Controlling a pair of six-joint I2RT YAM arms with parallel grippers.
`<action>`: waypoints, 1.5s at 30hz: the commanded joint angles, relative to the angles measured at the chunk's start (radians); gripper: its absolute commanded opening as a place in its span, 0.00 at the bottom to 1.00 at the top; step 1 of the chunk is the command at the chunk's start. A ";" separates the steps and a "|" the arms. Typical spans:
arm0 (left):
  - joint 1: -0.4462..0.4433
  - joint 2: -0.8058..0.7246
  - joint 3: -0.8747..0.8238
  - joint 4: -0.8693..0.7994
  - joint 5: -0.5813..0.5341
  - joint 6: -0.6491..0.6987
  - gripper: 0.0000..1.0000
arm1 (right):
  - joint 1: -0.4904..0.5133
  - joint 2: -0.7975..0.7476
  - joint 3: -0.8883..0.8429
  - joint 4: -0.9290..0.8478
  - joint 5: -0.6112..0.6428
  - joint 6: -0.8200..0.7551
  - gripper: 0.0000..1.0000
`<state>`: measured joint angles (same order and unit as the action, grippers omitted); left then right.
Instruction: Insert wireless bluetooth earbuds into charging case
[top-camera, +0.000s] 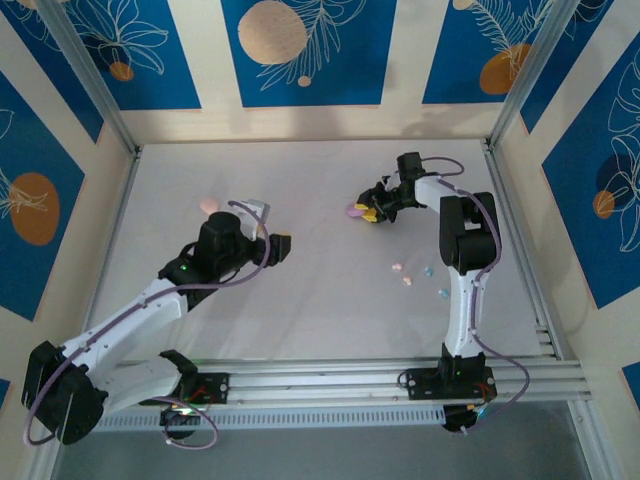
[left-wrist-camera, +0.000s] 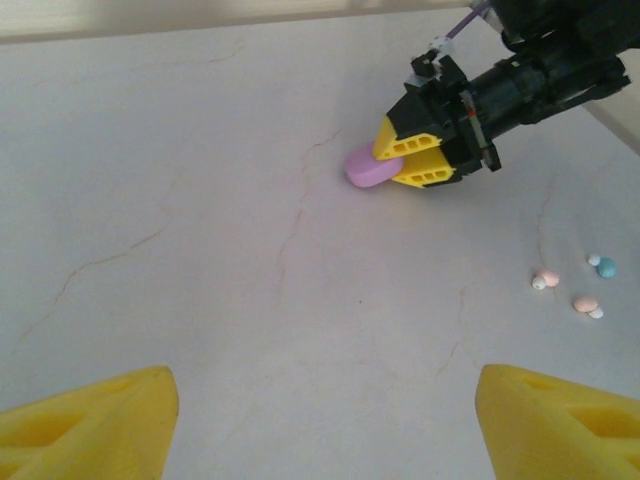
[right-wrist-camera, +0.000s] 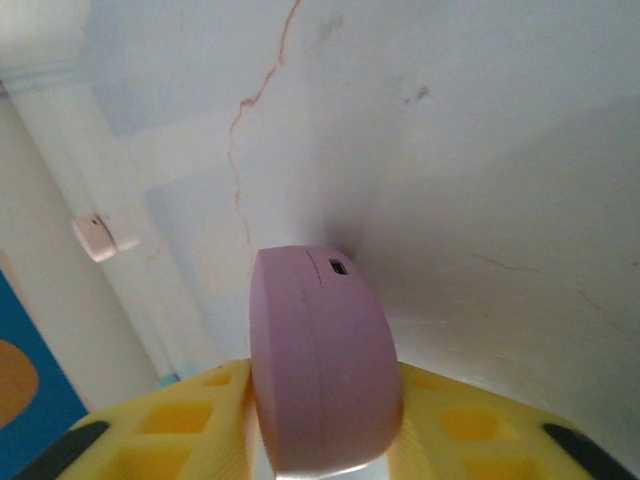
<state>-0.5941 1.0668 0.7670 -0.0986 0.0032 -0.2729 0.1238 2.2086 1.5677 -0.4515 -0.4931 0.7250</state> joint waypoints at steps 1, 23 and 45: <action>0.024 -0.003 0.033 -0.034 -0.016 -0.041 0.76 | -0.008 0.013 0.041 -0.127 0.057 -0.066 0.42; 0.280 0.411 0.409 -0.492 -0.322 -0.251 0.79 | 0.029 -0.467 -0.073 -0.251 0.202 -0.136 0.55; 0.492 1.027 0.899 -0.599 -0.302 -0.519 0.79 | 0.179 -0.889 -0.467 -0.190 0.177 0.034 0.56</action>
<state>-0.1299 2.0605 1.6234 -0.6479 -0.2966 -0.7437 0.3038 1.3430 1.0996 -0.6407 -0.2951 0.7395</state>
